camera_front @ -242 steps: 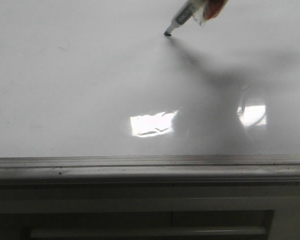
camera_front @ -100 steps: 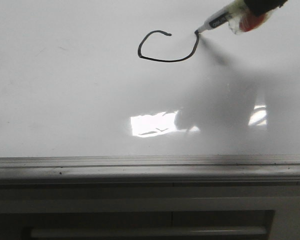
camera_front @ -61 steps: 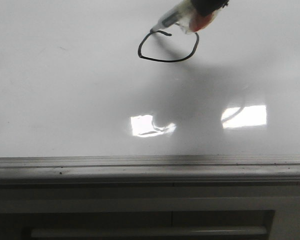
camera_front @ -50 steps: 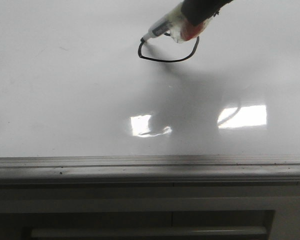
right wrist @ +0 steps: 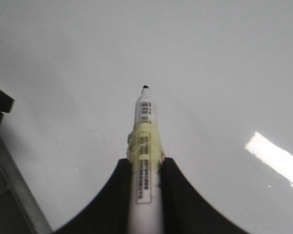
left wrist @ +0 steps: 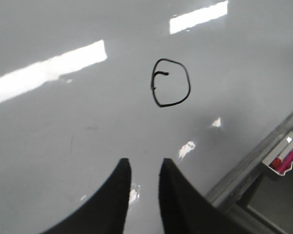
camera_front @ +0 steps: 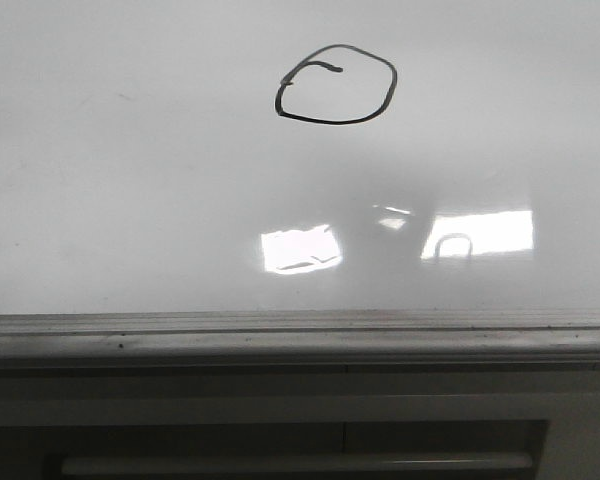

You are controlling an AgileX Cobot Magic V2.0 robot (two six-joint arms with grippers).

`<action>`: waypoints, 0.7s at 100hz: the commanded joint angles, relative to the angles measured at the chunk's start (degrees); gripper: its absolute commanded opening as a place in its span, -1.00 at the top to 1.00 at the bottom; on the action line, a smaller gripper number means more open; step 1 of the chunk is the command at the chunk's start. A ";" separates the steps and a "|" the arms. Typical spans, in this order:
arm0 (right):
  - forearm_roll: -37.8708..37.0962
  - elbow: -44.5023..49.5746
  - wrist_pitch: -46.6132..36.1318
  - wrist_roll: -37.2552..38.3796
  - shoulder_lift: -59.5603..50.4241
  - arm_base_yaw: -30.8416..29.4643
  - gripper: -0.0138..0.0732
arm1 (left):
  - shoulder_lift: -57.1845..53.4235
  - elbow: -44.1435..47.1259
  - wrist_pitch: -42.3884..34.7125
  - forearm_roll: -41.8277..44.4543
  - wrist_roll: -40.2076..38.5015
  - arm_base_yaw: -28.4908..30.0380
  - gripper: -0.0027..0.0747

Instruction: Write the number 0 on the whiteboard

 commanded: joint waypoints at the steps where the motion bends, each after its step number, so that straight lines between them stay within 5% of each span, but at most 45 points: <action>1: 0.86 -1.67 -1.60 0.16 -0.89 3.09 0.79 | 0.29 -8.20 3.64 -0.71 6.86 0.20 -0.10; 8: 1.54 -1.13 0.32 -1.09 0.40 6.51 0.80 | 1.57 -13.10 10.89 0.09 9.42 0.20 -0.21; 30: 1.90 -0.92 -0.49 -4.42 6.22 17.01 0.80 | 9.73 -27.12 37.20 1.87 16.49 0.20 0.20; 70: 1.65 -1.82 -3.99 -4.97 8.96 22.60 0.80 | 17.17 -30.55 48.27 2.09 20.19 0.20 0.21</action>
